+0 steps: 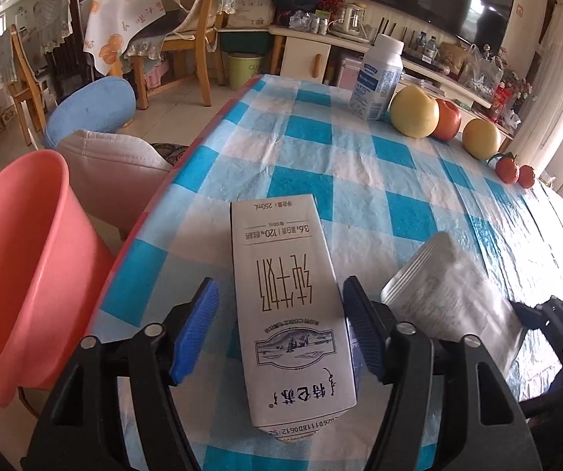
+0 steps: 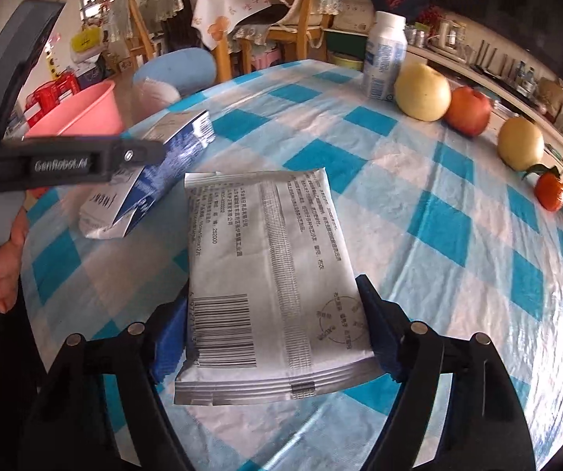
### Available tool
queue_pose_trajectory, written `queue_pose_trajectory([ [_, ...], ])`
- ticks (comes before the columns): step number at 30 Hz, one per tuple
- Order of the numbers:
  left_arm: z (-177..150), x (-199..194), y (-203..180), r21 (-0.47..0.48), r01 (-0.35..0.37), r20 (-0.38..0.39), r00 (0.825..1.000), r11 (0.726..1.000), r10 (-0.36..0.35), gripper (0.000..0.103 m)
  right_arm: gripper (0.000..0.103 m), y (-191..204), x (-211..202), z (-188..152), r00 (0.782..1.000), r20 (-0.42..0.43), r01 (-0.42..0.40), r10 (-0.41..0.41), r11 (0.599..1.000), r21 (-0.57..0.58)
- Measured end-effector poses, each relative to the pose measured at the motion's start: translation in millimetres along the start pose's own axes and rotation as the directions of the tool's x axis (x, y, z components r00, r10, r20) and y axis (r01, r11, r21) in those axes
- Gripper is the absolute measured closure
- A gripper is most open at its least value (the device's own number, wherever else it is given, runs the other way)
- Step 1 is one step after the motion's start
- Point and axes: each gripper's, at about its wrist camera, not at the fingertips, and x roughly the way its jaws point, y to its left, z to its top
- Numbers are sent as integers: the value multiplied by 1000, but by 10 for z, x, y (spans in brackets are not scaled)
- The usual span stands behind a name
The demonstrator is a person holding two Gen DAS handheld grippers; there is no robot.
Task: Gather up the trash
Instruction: 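Hold milk carton in left gripper while right gripper grasps white paper packet, then carry milk carton and paper packet in both grippers over pink bucket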
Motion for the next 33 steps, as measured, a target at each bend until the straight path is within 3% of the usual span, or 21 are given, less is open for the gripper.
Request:
queue_pose_trajectory([
  [1, -9, 17, 1, 4, -16, -2, 1000, 1000, 16, 24, 25, -30, -20, 5, 1000, 8, 12, -12, 1000, 11],
  [6, -34, 105, -12, 11, -16, -25, 1000, 1000, 17, 23, 25, -99, -79, -5, 999, 25, 44, -45, 999, 29],
  [8, -46, 136, -46, 24, -14, -38, 999, 1000, 15, 29, 25, -103, -92, -8, 998, 29, 52, -53, 998, 30],
  [9, -48, 151, -62, 28, -2, -47, 999, 1000, 3, 39, 25, -104, -98, -12, 998, 28, 54, -54, 998, 33],
  [14, -42, 135, -72, 24, 12, -46, 999, 1000, -11, 45, 25, -119, -119, -29, 997, 28, 67, -68, 996, 55],
  [33, 111, -306, 94, 2, 26, 100, 995, 1000, -26, 47, 25, -28, -280, 2, 994, 39, 100, -106, 985, 138],
])
